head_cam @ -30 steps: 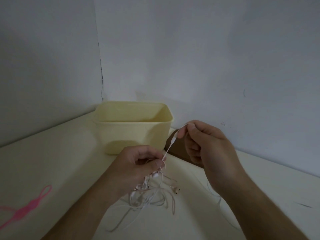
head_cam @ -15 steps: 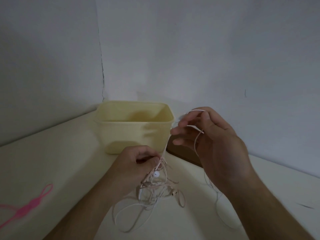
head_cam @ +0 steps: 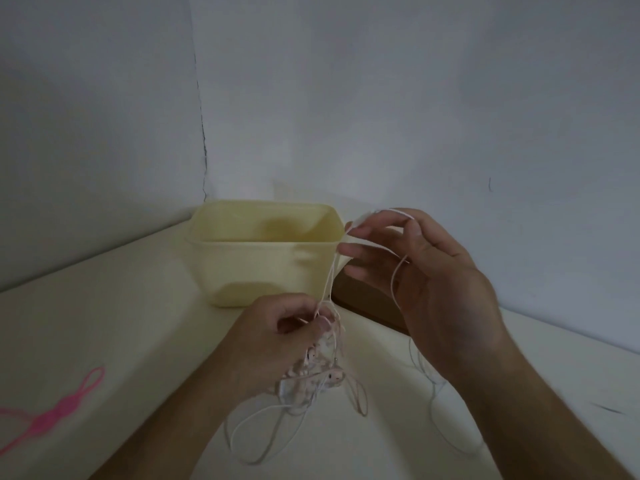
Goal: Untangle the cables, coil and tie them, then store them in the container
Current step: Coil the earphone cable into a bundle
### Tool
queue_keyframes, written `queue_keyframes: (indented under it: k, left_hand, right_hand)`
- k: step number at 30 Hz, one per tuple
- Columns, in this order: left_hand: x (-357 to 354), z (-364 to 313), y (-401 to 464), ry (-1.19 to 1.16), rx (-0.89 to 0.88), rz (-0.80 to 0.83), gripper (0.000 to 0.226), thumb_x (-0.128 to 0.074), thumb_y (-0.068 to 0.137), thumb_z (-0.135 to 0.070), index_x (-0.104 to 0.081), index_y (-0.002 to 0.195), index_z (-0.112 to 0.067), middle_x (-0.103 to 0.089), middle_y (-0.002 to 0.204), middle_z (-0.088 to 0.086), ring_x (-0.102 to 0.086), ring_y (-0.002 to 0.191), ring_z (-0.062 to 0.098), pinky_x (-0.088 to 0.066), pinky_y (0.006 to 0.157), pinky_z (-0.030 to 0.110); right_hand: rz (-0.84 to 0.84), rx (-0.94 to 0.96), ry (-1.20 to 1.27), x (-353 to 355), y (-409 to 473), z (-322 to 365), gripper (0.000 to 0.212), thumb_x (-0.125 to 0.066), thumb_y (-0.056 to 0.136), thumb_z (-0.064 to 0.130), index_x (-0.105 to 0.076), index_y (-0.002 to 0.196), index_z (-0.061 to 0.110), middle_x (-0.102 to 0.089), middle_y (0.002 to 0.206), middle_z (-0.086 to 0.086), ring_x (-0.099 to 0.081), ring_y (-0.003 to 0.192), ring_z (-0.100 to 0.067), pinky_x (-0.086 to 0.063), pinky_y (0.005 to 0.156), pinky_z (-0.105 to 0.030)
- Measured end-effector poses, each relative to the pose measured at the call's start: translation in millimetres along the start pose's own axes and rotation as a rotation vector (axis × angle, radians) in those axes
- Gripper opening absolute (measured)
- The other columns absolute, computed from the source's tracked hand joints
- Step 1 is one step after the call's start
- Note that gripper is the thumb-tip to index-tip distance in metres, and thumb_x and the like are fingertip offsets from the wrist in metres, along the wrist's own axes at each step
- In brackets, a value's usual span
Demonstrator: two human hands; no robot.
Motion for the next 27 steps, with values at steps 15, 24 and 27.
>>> queue_keyframes:
  k: [15,24,27]
  left_hand:
    - [5,-4,-1,-0.058,-0.03,-0.374,0.016,-0.076,0.095,-0.021,-0.07,0.1,-0.034,-0.073,0.106,-0.018,-0.067,0.047,0.026,-0.056,0.046,0.05]
    - [3,7,6,0.013,0.025,-0.303,0.028,-0.072,0.095,-0.008,-0.071,0.106,-0.033,-0.072,0.11,-0.017,-0.074,0.087,0.005,-0.063,0.063,0.034]
    - [3,4,7,-0.157,0.073,-0.295,0.008,-0.068,0.1,-0.016,-0.069,0.101,-0.023,-0.075,0.093,-0.005,-0.071,0.056,0.024,-0.052,0.043,0.034]
  right_hand:
    - [-0.011,0.046,-0.023,-2,-2,1,0.035,-0.044,0.107,0.02,-0.067,0.104,-0.006,-0.07,0.114,-0.023,-0.068,0.087,-0.036,-0.053,0.069,-0.043]
    - [-0.09,0.098,-0.043,3,0,-1,0.031,-0.042,0.107,0.016,-0.063,0.105,-0.006,-0.066,0.109,-0.017,-0.061,0.091,-0.034,-0.046,0.074,-0.045]
    - [-0.181,0.109,-0.023,5,0,-1,0.031,-0.038,0.112,0.013,-0.064,0.11,-0.003,-0.069,0.11,-0.012,-0.068,0.097,-0.034,-0.05,0.081,-0.047]
Point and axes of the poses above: each hand's wrist, its own y-axis towards the middle knuckle, its own x-axis out of the back of the hand, z = x × y, the point moved 1 cm from there along y, towards the middle knuckle
